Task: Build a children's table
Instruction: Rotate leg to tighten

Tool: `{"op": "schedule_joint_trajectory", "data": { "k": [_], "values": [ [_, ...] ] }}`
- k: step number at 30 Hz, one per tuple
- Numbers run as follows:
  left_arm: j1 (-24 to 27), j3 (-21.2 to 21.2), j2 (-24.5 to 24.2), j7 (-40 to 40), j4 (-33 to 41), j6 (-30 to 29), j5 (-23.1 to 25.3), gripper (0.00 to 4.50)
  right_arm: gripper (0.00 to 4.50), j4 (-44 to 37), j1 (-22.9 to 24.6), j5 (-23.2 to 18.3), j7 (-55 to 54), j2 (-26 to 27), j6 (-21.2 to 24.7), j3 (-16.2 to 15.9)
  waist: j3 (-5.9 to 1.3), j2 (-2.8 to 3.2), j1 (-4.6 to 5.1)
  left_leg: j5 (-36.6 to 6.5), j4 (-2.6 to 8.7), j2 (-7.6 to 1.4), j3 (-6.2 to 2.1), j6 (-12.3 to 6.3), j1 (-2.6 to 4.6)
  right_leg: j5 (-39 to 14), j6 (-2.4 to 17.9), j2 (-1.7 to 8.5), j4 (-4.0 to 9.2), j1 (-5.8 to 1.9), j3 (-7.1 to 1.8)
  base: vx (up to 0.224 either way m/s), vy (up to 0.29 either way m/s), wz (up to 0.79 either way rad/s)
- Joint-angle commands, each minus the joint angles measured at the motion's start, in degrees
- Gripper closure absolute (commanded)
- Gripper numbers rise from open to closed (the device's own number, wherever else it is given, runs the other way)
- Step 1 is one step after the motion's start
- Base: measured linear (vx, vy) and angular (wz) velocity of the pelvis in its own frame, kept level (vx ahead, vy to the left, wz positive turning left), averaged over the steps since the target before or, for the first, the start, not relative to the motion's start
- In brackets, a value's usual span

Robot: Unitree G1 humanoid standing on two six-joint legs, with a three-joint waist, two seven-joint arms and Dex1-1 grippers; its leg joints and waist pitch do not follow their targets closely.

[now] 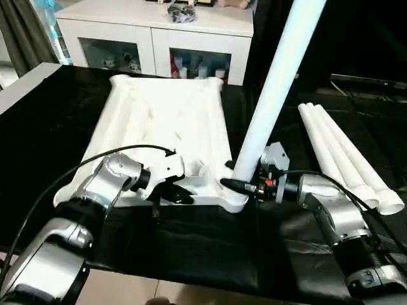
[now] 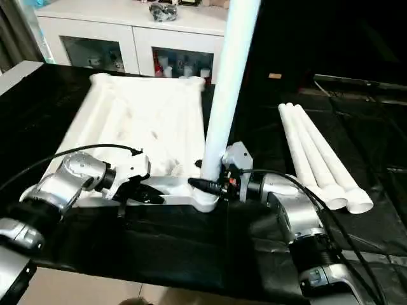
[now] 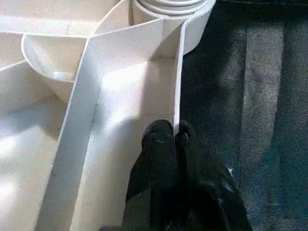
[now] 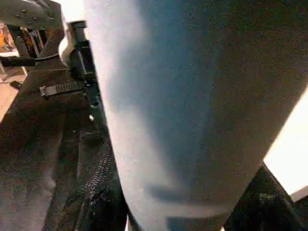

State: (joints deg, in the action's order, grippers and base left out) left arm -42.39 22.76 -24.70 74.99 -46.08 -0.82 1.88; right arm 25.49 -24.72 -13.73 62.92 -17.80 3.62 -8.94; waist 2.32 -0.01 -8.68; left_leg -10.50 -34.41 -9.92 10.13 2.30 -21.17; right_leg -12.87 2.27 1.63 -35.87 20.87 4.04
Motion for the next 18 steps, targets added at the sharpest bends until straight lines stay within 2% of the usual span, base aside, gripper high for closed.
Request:
{"op": "schedule_joint_trajectory", "data": {
  "k": [1, 4, 6, 7, 10, 12, 14, 15, 16, 17, 18],
  "values": [
    [-3.3, -2.0, -0.1, -2.9, -0.3, -0.9, 0.3, 4.50, 2.59, 2.9, 4.0, 1.6, 6.0, 0.6, 3.9, -6.9, -2.68, 0.45, 0.20, -14.1, 4.64, -4.83, -2.07, -0.43, 1.46, -15.0, 9.4, 8.47, 5.47, -1.47, -3.91, 0.000, 0.000, 0.00],
    [-3.4, -2.2, 0.0, -2.6, -0.5, -1.5, -0.2, 4.50, 2.59, 3.1, 3.9, 1.7, 6.0, 0.7, 4.0, -6.5, -2.79, 0.44, 0.22, -13.5, 4.72, -4.94, -2.06, -0.24, 1.43, -14.1, 9.7, 8.44, 5.38, -1.43, -4.05, 0.000, 0.000, 0.00],
    [-3.5, -2.6, 0.2, -2.7, -0.7, -2.1, -0.6, 4.50, 2.59, 3.4, 3.7, 1.7, 5.5, 1.0, 4.0, -6.2, -2.93, 0.44, 0.19, -12.1, 4.64, -4.90, -1.96, -0.67, 1.26, -11.3, 10.1, 8.41, 5.13, -1.53, -4.01, 0.000, 0.000, 0.00],
    [-3.6, -3.1, 0.5, -2.8, -1.2, -2.7, -1.0, 4.50, 2.59, 3.8, 3.5, 1.7, 4.7, 1.5, 3.9, -5.7, -2.88, 0.25, 0.21, -12.0, 4.66, -4.90, -1.95, -0.75, 1.27, -11.1, 10.1, 8.38, 5.08, -1.53, -3.98, 0.000, 0.000, 0.00],
    [-3.5, -4.0, 0.7, -3.9, -1.4, -3.8, -1.3, 4.50, 2.59, 4.9, 2.9, 2.0, 2.6, 2.4, 3.7, -4.9, -2.70, 0.28, 0.23, -12.8, 4.65, -4.75, -1.91, -0.84, 1.31, -13.7, 10.0, 8.52, 5.43, -1.46, -3.99, 0.000, 0.000, 0.00],
    [-2.2, -5.6, 0.5, -6.3, 1.3, -6.7, -1.8, 4.50, 2.59, 8.0, 1.2, 3.2, -3.5, 4.1, 2.5, -3.1, -2.51, 0.46, 0.38, -14.3, 4.83, -4.76, -2.07, -0.30, 1.42, -17.7, 9.5, 8.76, 5.88, -1.32, -4.06, 0.000, 0.000, 0.00],
    [-1.5, -6.3, 0.4, -7.6, 2.8, -8.0, -2.0, 4.50, 2.59, 9.3, 0.5, 3.8, -6.1, 4.8, 2.0, -2.4, -2.46, 0.50, 0.83, -16.1, 5.16, -4.98, -2.37, 0.89, 1.65, -20.4, 9.3, 8.81, 5.86, -1.07, -4.03, 0.000, 0.000, 0.00],
    [-0.3, -7.2, 0.3, -9.2, 5.1, -9.8, -2.4, 4.50, 2.59, 10.9, -0.3, 4.3, -9.4, 5.7, 1.6, -1.5, -2.27, 0.46, 1.07, -16.7, 5.29, -4.96, -2.43, 1.04, 1.53, -21.2, 9.3, 8.82, 6.01, -1.04, -4.02, 0.000, 0.000, 0.00],
    [1.2, -8.3, 0.2, -11.2, 8.0, -12.2, -2.9, 4.50, 2.59, 12.9, -1.4, 5.0, -13.5, 6.8, 1.0, -0.4, -2.45, 0.54, 1.36, -17.3, 5.59, -5.25, -2.85, 2.17, 1.21, -21.4, 9.4, 9.29, 5.48, -1.44, -3.98, 0.000, 0.000, 0.00],
    [3.2, -9.5, 0.4, -13.6, 12.1, -16.2, -3.2, 4.50, 2.59, 15.1, -2.7, 5.3, -17.7, 8.1, 0.9, 0.8, -2.10, 0.44, 2.08, -18.3, 5.82, -4.80, -2.87, 2.47, 0.93, -23.9, 8.6, 8.83, 5.89, -1.39, -3.63, 0.000, 0.000, 0.00],
    [5.9, -10.8, 0.9, -15.8, 17.6, -21.0, -3.8, 4.50, 2.59, 17.7, -4.4, 5.4, -22.2, 9.7, 0.9, 2.0, -2.06, 0.18, 2.73, -19.2, 5.91, -4.75, -2.82, 2.85, 1.12, -24.6, 8.7, 8.81, 6.03, -1.19, -3.61, 0.000, 0.000, 0.00]
  ]
}}
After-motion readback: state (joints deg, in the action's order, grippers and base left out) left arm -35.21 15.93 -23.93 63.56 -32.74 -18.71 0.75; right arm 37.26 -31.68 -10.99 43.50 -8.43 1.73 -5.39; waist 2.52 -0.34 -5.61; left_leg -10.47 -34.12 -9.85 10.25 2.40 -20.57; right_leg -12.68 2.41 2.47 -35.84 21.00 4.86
